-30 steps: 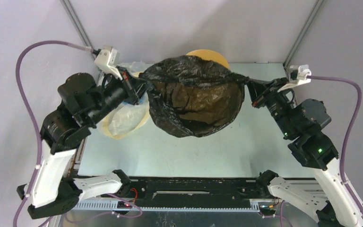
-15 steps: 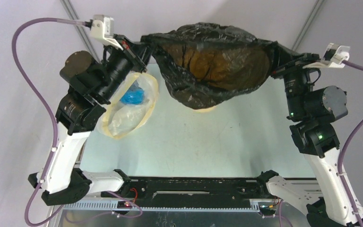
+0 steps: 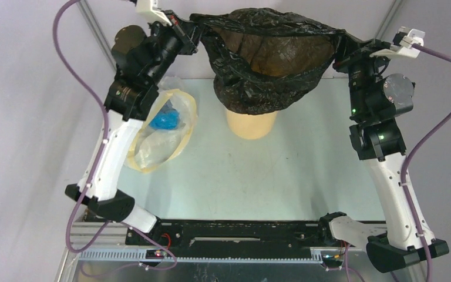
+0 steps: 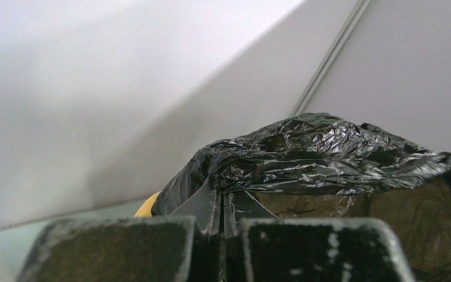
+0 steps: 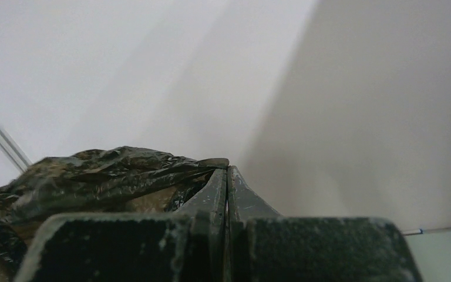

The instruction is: Put the trash bags into the trash bin

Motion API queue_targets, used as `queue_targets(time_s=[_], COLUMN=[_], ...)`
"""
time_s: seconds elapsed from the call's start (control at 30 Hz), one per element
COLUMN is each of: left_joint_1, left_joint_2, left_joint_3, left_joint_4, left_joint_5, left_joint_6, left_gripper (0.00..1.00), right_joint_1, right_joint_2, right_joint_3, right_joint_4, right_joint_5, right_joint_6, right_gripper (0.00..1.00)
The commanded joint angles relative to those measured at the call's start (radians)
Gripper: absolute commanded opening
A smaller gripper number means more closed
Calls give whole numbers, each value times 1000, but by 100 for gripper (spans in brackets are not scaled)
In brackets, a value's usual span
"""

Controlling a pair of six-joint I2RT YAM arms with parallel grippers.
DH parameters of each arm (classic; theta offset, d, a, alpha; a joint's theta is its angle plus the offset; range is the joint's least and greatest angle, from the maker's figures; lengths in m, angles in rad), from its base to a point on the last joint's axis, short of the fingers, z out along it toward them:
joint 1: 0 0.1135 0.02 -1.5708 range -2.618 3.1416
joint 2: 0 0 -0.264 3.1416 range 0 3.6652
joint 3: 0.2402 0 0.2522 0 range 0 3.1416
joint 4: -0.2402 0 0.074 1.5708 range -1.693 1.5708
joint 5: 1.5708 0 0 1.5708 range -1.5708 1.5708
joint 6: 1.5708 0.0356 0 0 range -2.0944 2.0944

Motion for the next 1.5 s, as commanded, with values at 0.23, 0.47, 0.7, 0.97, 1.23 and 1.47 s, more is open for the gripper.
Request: queue_targets(time_s=[0.23,0.47,0.7,0.97,1.23,1.47], left_joint_1=[44,61,100,141,151,150], left_joint_2=[98,190,296,410,400,298], left_joint_3=[-44,32,152,290,185,-9], left_joint_4=[101,103,99,112,133,169], left_joint_5=[86,82,105,157,203,256], left_joint_6=[-21,-28,-64,-109,-116,-136], left_gripper=[0,0,0,0,0,0], right_joint_1=[-104,-140,-158,-206,-212,-205], right_joint_2=[19,112,209,325,355,283], right_joint_3=[-75,-13,79,235,221,133], right_joint_4=[50,34,37,-12,-17,-7], right_joint_5=[-106,-146,-165,-225,-334,-347], right_joint_6=[101,119,122,127,139,140], right_gripper=[0,0,0,0,0,0])
